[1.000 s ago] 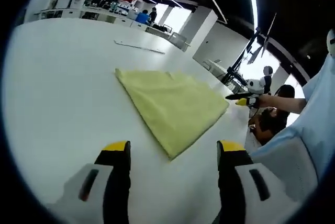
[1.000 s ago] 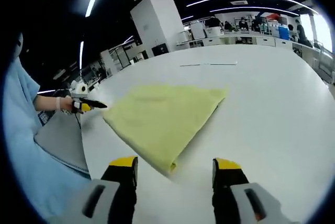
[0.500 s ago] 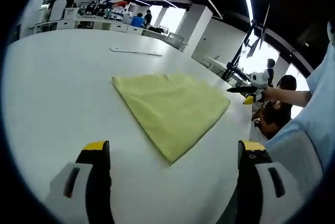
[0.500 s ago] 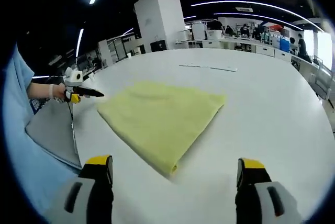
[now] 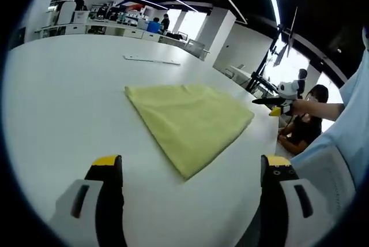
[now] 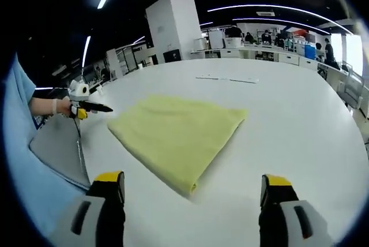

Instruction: Fold the garment on the visible template until the final outline fits inside the template.

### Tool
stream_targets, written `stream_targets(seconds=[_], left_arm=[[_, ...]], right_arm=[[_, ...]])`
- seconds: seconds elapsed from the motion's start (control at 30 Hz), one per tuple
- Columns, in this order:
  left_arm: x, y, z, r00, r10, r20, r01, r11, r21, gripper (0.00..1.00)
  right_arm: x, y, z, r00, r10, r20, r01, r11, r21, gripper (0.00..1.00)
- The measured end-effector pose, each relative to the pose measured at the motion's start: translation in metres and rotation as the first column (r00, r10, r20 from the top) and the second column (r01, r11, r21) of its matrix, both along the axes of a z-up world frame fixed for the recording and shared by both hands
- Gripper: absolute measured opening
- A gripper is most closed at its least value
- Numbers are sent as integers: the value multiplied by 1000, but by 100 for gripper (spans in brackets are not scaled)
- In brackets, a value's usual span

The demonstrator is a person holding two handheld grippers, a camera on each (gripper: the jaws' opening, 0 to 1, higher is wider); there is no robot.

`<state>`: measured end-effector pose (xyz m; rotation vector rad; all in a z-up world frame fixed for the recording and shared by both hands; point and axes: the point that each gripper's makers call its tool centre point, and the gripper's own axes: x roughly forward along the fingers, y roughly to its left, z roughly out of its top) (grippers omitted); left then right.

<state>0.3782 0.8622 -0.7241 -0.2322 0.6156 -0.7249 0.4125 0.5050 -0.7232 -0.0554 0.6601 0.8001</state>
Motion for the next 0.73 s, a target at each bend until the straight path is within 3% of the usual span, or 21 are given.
stream_targets(seconds=[0.3, 0.43, 0.5, 0.6, 0.73], left_arm=[[0, -2, 2, 998, 58, -3, -58, 998, -37, 95], [2, -5, 15, 991, 129, 21, -126, 983, -133, 94], [-3, -5, 16, 992, 125, 18, -122, 984, -130, 93], [0, -5, 23, 987, 155, 38, -148, 977, -151, 93], [1, -3, 29, 982, 186, 45, -174, 966, -189, 92]], right_arm=[[2, 11, 9, 1000, 13, 10, -14, 999, 47, 96], [14, 19, 18, 1000, -17, 5, 17, 997, 81, 95], [23, 26, 30, 998, -41, 42, 36, 991, 133, 95], [25, 34, 43, 996, -80, 49, 68, 974, 215, 95], [26, 36, 43, 994, -107, 36, 97, 973, 210, 95]])
